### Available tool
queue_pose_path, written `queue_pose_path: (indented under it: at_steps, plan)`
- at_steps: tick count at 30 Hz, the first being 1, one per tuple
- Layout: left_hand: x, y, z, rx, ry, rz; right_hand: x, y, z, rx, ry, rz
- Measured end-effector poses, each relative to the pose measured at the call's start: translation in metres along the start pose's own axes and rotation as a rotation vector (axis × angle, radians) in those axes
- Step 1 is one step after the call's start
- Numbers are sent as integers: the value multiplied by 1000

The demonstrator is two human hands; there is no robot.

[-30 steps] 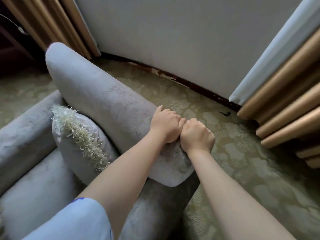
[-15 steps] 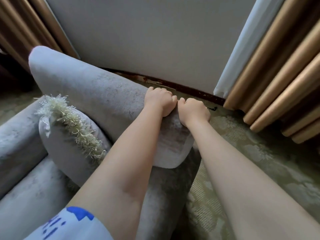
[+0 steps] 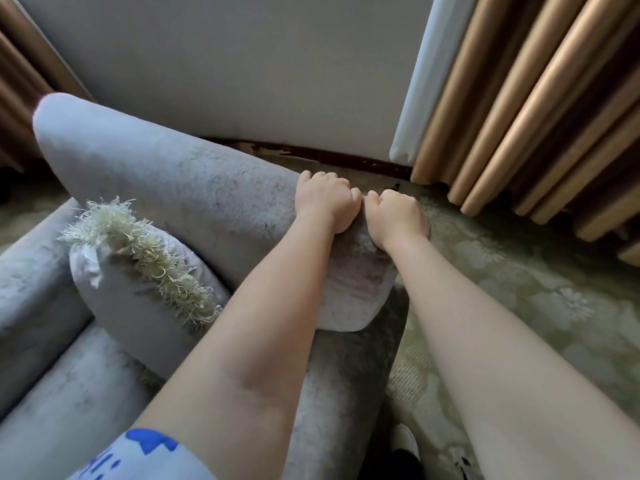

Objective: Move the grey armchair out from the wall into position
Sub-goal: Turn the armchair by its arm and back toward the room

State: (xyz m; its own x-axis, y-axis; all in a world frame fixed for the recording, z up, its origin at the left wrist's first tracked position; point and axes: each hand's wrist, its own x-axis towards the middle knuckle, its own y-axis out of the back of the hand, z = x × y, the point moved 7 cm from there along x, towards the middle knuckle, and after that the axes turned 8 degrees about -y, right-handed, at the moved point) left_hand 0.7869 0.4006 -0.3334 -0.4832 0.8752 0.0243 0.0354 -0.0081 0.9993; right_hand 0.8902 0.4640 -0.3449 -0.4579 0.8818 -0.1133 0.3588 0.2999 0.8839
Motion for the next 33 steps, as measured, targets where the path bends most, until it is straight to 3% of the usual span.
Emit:
queue_pose_path:
  at_steps: [8, 15, 25, 33]
  plan:
    - [0, 1, 9, 1, 24, 12, 2, 2, 12, 35, 0, 22]
    - [8, -4, 13, -49, 21, -186, 4, -3, 34, 439, -109, 47]
    - [-21, 5, 13, -44, 3, -17, -18, 4, 25, 326, -6, 31]
    - [-68, 6, 56, -50, -62, -40, -68, 14, 72, 329, -119, 63]
